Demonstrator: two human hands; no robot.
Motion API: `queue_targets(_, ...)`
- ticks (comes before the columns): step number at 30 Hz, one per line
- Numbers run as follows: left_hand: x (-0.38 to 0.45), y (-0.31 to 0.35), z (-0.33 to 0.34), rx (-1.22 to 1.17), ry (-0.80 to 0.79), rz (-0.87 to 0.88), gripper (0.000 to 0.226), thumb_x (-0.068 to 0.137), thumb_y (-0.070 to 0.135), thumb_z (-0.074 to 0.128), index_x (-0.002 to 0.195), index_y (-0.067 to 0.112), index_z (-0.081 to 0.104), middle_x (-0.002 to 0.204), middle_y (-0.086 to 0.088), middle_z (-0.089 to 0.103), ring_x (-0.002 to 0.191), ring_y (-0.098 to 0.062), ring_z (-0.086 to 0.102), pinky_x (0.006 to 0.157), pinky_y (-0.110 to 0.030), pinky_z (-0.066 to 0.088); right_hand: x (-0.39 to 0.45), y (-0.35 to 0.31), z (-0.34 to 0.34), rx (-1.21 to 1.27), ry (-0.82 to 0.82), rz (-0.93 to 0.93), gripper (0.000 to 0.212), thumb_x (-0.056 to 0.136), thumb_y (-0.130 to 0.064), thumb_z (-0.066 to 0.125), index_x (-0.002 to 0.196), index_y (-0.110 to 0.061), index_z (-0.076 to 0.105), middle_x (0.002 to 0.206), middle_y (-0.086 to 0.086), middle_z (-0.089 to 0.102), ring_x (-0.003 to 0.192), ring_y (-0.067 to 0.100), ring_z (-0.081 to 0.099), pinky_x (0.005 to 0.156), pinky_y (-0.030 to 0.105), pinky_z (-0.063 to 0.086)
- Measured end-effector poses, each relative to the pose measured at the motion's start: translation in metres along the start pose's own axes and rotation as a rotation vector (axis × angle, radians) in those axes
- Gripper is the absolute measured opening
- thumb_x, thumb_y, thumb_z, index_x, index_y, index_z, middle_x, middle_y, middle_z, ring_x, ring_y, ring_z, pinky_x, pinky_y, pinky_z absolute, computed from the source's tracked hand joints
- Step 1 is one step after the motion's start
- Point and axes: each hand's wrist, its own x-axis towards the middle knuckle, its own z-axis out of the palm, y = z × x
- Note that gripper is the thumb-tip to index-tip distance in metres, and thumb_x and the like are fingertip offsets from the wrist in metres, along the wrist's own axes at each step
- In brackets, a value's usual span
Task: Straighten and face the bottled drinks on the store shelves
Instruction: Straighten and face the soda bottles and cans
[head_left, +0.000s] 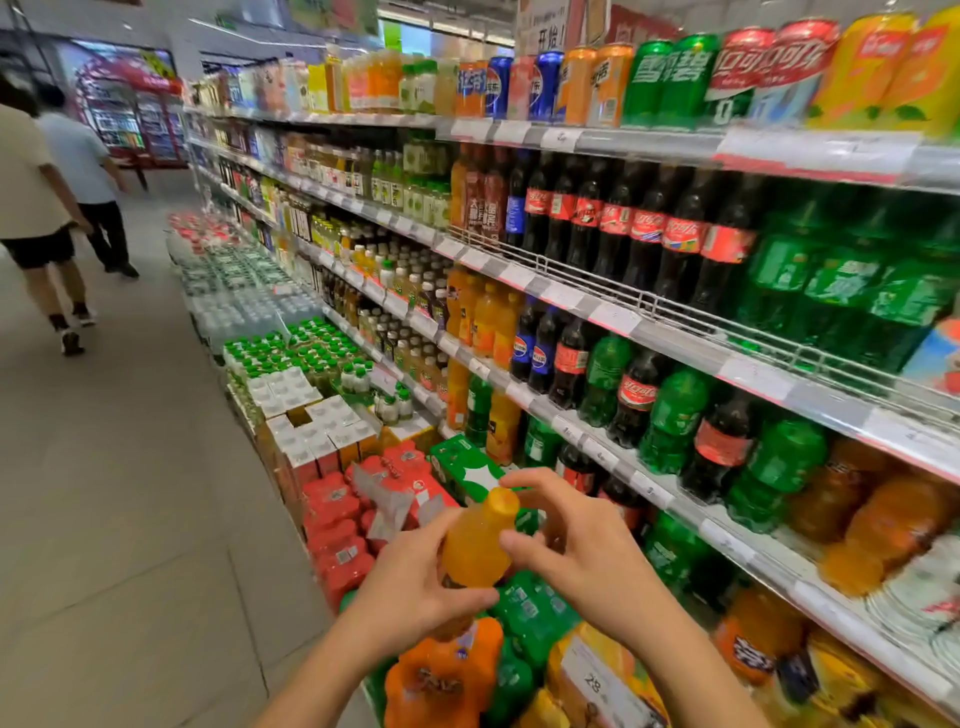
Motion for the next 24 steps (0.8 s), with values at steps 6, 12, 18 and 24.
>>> queue_targets(6,0.017,-0.064,-0.084,-0.19,0.184,-0.106,0.084,0.051,0.072,0.086,0.126,0.049,0.054,0.107,0.029,0.069,0.097,0.003,0.067,0.082,-0.023,0.052,0.06,0.009,0.04,-0.179,-0.041,0.169,0.042,0.09,-0.059,0.064,0.128,-0.041,0.056,0.12,-0.023,0.066,0.092,-0.002,0.067,0.084,0.024,0.052)
queue_targets(12,0.031,-0.13,-0.17,-0.27,0.265,-0.181,0.098,0.04,0.075,0.088,0.125,0.034,0.06,0.109,0.012,0.074,0.096,-0.008,0.071,0.084,-0.034,0.058,0.112,0.027,0.086,-0.432,-0.236,0.392,0.052,0.093,-0.056,0.064,0.138,-0.036,0.048,0.128,-0.006,0.066,0.105,0.012,0.065,0.09,0.039,0.055)
queue_targets(18,0.033,-0.162,-0.219,-0.246,0.291,-0.229,0.082,0.046,0.062,0.088,0.121,0.038,0.062,0.106,0.017,0.073,0.094,-0.004,0.07,0.076,-0.023,0.052,0.158,0.029,0.115,-0.421,-0.286,0.457,0.051,0.092,-0.057,0.063,0.135,-0.034,0.051,0.123,-0.004,0.068,0.102,0.013,0.067,0.089,0.039,0.056)
queue_targets(24,0.053,-0.189,-0.25,-0.253,0.301,-0.29,0.085,0.046,0.064,0.088,0.123,0.038,0.062,0.109,0.016,0.074,0.097,-0.006,0.071,0.084,-0.032,0.057,0.216,0.042,0.136,-0.355,-0.286,0.473,0.047,0.093,-0.05,0.067,0.135,-0.032,0.054,0.132,-0.005,0.064,0.106,0.012,0.066,0.092,0.035,0.054)
